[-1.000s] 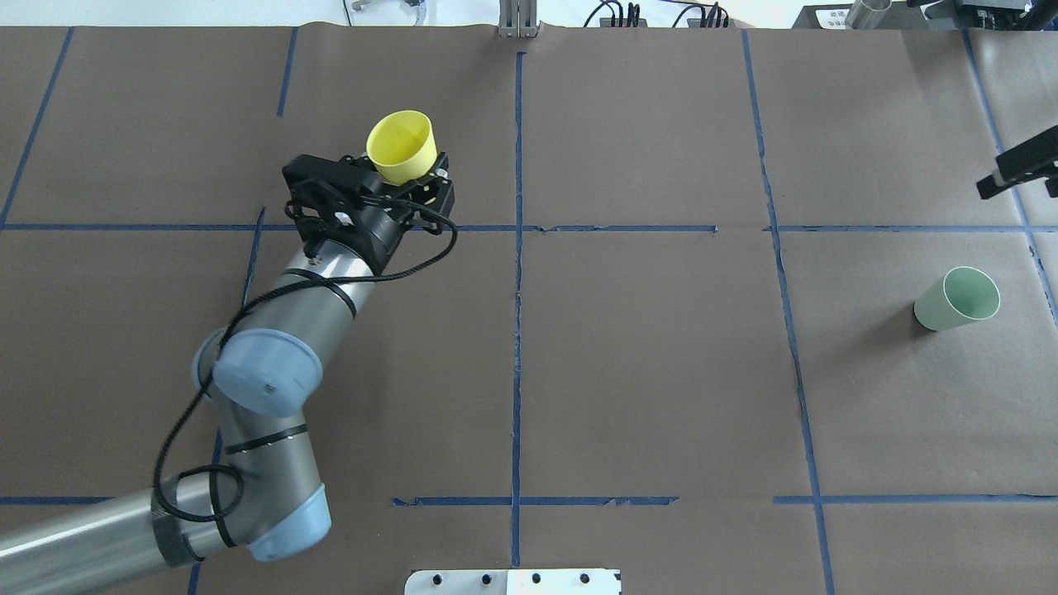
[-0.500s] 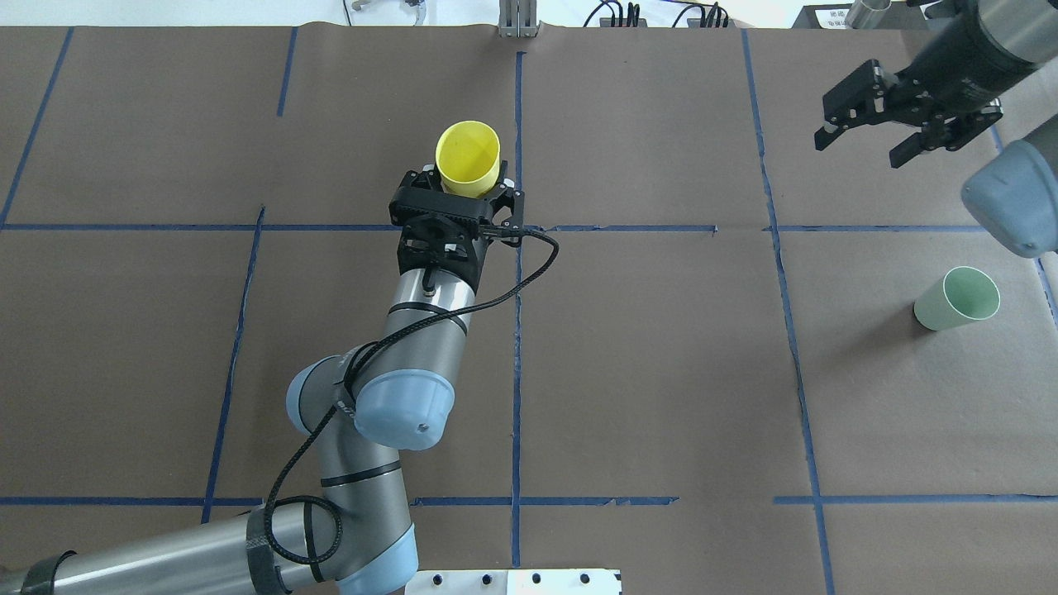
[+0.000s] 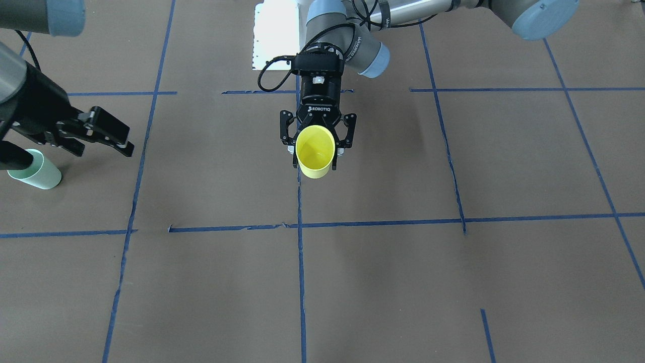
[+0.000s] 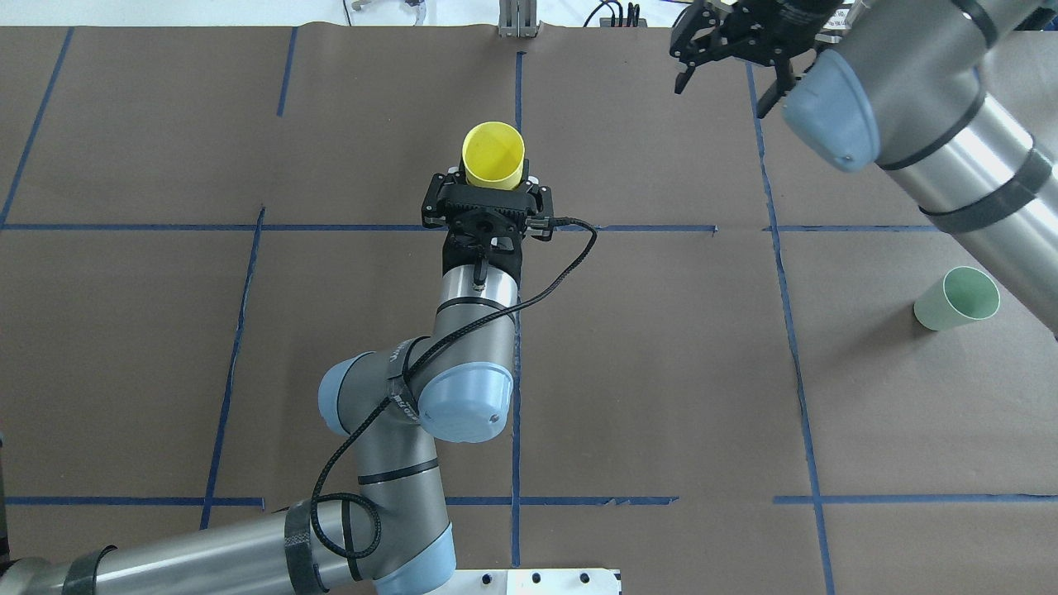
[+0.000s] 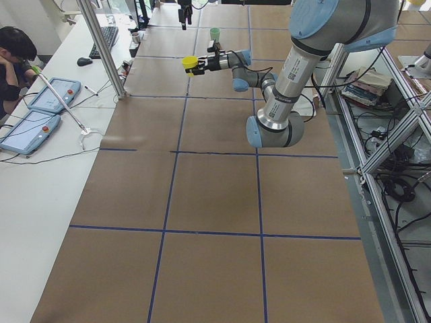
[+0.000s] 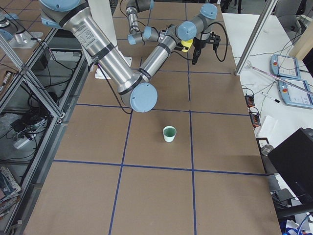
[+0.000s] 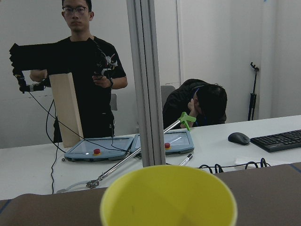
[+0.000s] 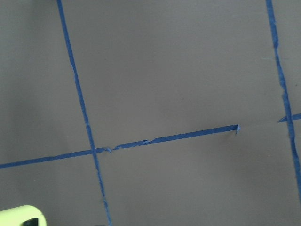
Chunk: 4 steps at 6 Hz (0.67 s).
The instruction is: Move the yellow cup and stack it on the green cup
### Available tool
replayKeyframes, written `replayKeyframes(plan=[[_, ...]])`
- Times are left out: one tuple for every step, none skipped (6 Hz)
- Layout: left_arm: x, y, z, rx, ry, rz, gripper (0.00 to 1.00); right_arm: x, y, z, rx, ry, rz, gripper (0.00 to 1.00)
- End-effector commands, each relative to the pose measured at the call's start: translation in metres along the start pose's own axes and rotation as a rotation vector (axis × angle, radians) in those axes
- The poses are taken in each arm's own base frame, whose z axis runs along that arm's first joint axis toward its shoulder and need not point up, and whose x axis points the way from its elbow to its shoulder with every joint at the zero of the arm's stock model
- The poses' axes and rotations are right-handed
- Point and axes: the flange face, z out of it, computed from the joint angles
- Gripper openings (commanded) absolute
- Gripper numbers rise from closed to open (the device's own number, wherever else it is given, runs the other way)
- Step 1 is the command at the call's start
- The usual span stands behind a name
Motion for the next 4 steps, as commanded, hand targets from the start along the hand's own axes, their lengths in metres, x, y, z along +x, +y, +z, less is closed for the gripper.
replayKeyframes(plan=[[0.01,0.008,0.007,-0.008,-0.011,-0.023,0.24,-0.074,0.01,0.001,-0.036,0.014,-0.015,1.0],[0.01,0.01,0.006,-0.012,-0.008,-0.025,0.24,-0.105,0.003,0.007,-0.055,0.025,-0.013,0.99],[0.011,0.01,0.005,-0.015,-0.005,-0.026,0.24,-0.153,-0.006,0.019,-0.091,0.059,0.014,0.99],[0.012,0.011,0.004,-0.016,-0.002,-0.027,0.24,-0.159,-0.004,0.03,-0.102,0.074,0.016,0.99]])
